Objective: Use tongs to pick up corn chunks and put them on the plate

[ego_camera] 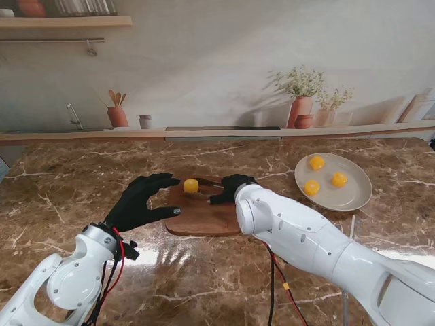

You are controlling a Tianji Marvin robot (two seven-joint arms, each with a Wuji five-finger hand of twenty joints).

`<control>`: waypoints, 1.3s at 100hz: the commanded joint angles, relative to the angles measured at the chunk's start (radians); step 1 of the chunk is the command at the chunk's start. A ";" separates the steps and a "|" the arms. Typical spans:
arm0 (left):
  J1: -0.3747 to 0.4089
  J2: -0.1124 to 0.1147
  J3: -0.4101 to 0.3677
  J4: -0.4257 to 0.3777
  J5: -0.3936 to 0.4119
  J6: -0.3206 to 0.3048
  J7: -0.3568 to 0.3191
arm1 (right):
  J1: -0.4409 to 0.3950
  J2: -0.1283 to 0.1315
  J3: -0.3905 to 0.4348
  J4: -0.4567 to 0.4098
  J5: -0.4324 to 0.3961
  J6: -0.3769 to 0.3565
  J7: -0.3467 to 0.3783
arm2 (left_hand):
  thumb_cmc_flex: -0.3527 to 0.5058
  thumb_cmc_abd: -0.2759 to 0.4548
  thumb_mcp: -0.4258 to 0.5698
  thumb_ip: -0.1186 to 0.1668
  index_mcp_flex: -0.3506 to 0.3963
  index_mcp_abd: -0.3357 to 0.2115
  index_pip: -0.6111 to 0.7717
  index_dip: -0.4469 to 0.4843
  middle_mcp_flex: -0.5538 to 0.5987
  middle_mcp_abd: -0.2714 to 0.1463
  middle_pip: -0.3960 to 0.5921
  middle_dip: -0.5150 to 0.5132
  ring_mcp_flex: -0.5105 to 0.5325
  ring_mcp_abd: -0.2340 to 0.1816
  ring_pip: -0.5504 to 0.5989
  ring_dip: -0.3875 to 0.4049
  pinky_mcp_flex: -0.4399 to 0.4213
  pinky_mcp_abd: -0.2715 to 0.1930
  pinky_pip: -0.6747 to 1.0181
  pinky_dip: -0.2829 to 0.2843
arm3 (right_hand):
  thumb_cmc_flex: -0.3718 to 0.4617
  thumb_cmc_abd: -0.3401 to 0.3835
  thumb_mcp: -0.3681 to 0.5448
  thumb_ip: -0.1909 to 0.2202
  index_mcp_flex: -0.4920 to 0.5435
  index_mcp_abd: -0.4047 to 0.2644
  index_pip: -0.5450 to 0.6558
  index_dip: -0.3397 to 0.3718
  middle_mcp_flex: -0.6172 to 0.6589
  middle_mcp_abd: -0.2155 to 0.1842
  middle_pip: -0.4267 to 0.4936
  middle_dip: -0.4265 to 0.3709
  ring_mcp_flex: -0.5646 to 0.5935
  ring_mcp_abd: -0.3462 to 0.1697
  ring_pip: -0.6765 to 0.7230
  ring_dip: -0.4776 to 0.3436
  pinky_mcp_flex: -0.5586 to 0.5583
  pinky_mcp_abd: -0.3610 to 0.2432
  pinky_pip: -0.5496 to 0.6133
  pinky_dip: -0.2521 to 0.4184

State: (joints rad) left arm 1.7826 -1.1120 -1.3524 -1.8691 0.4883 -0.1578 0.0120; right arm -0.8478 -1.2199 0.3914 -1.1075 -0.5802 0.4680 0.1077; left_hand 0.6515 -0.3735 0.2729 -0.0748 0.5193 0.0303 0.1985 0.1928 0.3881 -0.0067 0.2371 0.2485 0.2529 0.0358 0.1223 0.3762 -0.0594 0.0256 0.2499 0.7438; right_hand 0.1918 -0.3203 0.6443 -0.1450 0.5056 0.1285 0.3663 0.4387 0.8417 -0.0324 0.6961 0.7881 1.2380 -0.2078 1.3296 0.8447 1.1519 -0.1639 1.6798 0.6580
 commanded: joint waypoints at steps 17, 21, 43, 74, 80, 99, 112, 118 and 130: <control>0.010 -0.002 0.001 -0.004 -0.001 0.000 0.005 | -0.024 0.009 0.000 -0.007 -0.061 -0.031 -0.014 | 0.035 0.039 -0.034 0.026 0.009 0.007 -0.008 0.001 -0.010 -0.019 -0.019 0.004 -0.049 -0.047 -0.031 -0.011 -0.015 -0.044 -0.045 0.013 | 0.194 0.226 0.079 0.018 0.272 -0.125 0.074 0.057 0.211 -0.019 0.019 0.037 0.072 0.075 0.069 -0.023 0.047 -0.035 0.290 0.054; 0.011 -0.002 0.001 -0.004 -0.002 -0.001 0.005 | -0.035 0.013 0.013 -0.012 -0.069 -0.044 -0.025 | 0.034 0.036 -0.036 0.025 0.008 0.008 -0.009 0.001 -0.010 -0.020 -0.019 0.004 -0.051 -0.046 -0.031 -0.012 -0.015 -0.044 -0.045 0.012 | 0.167 0.216 0.124 0.012 0.285 -0.119 0.074 0.057 0.235 -0.017 0.016 0.047 0.078 0.087 0.066 -0.020 0.047 -0.020 0.296 0.051; 0.013 -0.002 0.000 -0.005 -0.002 -0.002 0.007 | -0.119 0.051 0.131 -0.095 -0.113 -0.077 -0.050 | 0.035 0.034 -0.041 0.027 0.009 0.011 -0.010 0.001 -0.010 -0.015 -0.020 0.005 -0.052 -0.043 -0.030 -0.011 -0.013 -0.045 -0.050 0.006 | 0.075 0.192 0.244 0.006 0.323 -0.103 0.084 0.039 0.313 -0.005 -0.017 0.040 0.082 0.119 0.069 0.005 0.053 0.019 0.312 0.049; 0.010 -0.005 0.003 0.002 0.000 -0.014 0.022 | -0.293 0.130 0.396 -0.284 -0.295 -0.088 0.013 | 0.034 0.034 -0.044 0.028 0.009 0.010 -0.010 0.002 -0.009 -0.016 -0.019 0.006 -0.053 -0.040 -0.029 -0.009 -0.013 -0.044 -0.052 0.000 | 0.057 0.124 0.329 0.004 0.356 -0.119 0.107 0.031 0.340 -0.007 -0.028 0.041 0.081 0.122 0.068 0.013 0.053 0.020 0.313 0.051; 0.008 -0.005 0.006 0.004 -0.001 -0.016 0.025 | -0.331 0.140 0.454 -0.319 -0.339 -0.087 0.029 | 0.034 0.034 -0.045 0.028 0.009 0.010 -0.010 0.003 -0.009 -0.016 -0.019 0.006 -0.052 -0.041 -0.028 -0.008 -0.012 -0.045 -0.053 -0.001 | 0.052 0.117 0.341 0.004 0.358 -0.124 0.108 0.029 0.344 -0.009 -0.032 0.040 0.081 0.123 0.068 0.014 0.053 0.022 0.313 0.051; 0.006 -0.006 0.009 0.007 0.000 -0.020 0.032 | -0.439 0.162 0.649 -0.395 -0.445 -0.064 0.086 | 0.034 0.036 -0.045 0.028 0.009 0.010 -0.010 0.003 -0.010 -0.015 -0.018 0.007 -0.053 -0.041 -0.028 -0.007 -0.012 -0.044 -0.054 -0.004 | 0.057 0.111 0.347 0.001 0.362 -0.116 0.108 0.025 0.345 -0.008 -0.038 0.039 0.081 0.123 0.067 0.016 0.053 0.022 0.313 0.051; 0.010 -0.009 0.006 0.012 0.004 -0.027 0.045 | -0.499 0.171 0.763 -0.412 -0.494 -0.038 0.126 | 0.033 0.037 -0.046 0.028 0.009 0.009 -0.010 0.003 -0.009 -0.015 -0.018 0.007 -0.053 -0.041 -0.028 -0.007 -0.012 -0.043 -0.053 -0.004 | 0.064 0.115 0.335 0.000 0.361 -0.116 0.108 0.024 0.342 -0.009 -0.040 0.040 0.081 0.122 0.065 0.017 0.053 0.022 0.313 0.052; 0.009 -0.010 0.006 0.020 -0.003 -0.028 0.048 | -0.513 0.173 0.797 -0.400 -0.506 -0.016 0.130 | 0.035 0.036 -0.047 0.028 0.009 0.011 -0.010 0.003 -0.009 -0.013 -0.019 0.006 -0.052 -0.041 -0.028 -0.007 -0.013 -0.042 -0.052 -0.004 | 0.069 0.116 0.329 0.000 0.362 -0.114 0.109 0.023 0.342 -0.008 -0.040 0.040 0.081 0.121 0.064 0.017 0.053 0.022 0.313 0.052; 0.004 -0.009 0.006 0.035 -0.010 -0.028 0.044 | -0.526 0.181 0.853 -0.372 -0.547 0.021 0.169 | 0.036 0.037 -0.048 0.028 0.007 0.010 -0.011 0.002 -0.011 -0.015 -0.020 0.006 -0.054 -0.040 -0.029 -0.007 -0.013 -0.042 -0.054 -0.006 | 0.073 0.119 0.321 0.000 0.359 -0.116 0.108 0.023 0.340 -0.009 -0.040 0.041 0.081 0.118 0.065 0.020 0.053 0.021 0.313 0.052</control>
State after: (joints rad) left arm 1.7851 -1.1202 -1.3482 -1.8515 0.4831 -0.1863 0.0592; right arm -1.3667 -1.0612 1.2136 -1.5190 -1.1072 0.4672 0.2381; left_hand 0.6515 -0.3735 0.2612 -0.0747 0.5193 0.0304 0.1985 0.1929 0.3881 -0.0067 0.2372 0.2485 0.2367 0.0358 0.1223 0.3762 -0.0594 0.0255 0.2374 0.7438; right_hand 0.2326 -0.3534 0.7903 -0.1713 0.7523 0.1098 0.4571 0.4724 1.1313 -0.0280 0.6606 0.8141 1.2715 -0.1165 1.3381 0.8419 1.1642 -0.0663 1.6837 0.6582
